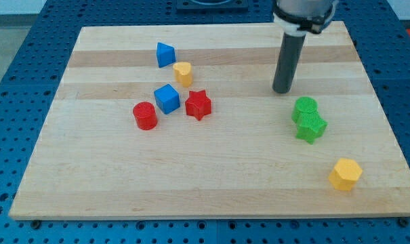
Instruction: Push the green blocks into the yellow hexagon
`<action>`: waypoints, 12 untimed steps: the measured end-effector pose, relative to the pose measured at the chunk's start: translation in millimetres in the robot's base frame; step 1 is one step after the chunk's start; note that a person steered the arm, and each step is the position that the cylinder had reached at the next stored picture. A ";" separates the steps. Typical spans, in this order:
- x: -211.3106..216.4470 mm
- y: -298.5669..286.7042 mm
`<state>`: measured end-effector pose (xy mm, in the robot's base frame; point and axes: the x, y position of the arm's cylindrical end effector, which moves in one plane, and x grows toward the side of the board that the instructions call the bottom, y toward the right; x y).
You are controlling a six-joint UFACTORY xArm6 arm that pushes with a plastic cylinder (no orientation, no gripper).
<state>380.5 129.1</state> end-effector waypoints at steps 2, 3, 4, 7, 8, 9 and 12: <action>23.5 44.0; 25.6 47.4; 25.6 47.6; 84.5 21.7; 95.7 21.7; 98.9 21.7; 123.8 21.7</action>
<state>504.2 150.8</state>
